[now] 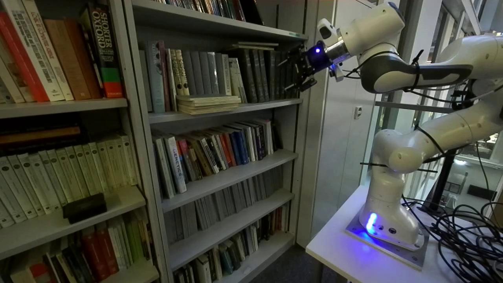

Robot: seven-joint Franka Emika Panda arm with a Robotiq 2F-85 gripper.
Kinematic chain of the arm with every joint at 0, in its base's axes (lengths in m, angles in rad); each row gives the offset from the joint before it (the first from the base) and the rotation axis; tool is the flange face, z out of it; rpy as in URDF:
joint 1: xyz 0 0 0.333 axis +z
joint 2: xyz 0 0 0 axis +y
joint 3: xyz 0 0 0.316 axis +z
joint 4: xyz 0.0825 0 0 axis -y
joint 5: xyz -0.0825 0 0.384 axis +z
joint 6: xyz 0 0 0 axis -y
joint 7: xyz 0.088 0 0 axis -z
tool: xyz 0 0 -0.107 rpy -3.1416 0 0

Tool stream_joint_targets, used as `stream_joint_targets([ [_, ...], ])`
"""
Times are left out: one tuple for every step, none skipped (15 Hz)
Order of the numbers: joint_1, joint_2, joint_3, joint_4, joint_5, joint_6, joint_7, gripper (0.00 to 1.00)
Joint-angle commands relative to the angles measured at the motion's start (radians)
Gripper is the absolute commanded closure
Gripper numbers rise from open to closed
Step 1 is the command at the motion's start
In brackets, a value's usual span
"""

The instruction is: Put the book on top of the books on the shelf

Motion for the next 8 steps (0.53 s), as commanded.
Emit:
stream_joint_targets([
  [-0.017, 0.123, -0.004, 0.09, -0.099, 0.146, -0.08, 0.0],
  [-0.014, 0.141, -0.005, 0.099, -0.12, 0.191, -0.094, 0.0],
  [0.003, 0.168, -0.01, 0.108, -0.131, 0.23, -0.12, 0.0],
  [0.0, 0.108, -0.001, 0.065, -0.093, 0.163, -0.068, 0.0],
  [0.001, 0.122, -0.001, 0.069, -0.093, 0.173, -0.07, 0.0],
  [0.001, 0.125, -0.001, 0.068, -0.093, 0.172, -0.069, 0.0],
  [0.001, 0.125, -0.001, 0.067, -0.093, 0.171, -0.069, 0.0],
  [0.002, 0.124, -0.001, 0.067, -0.093, 0.171, -0.069, 0.0],
])
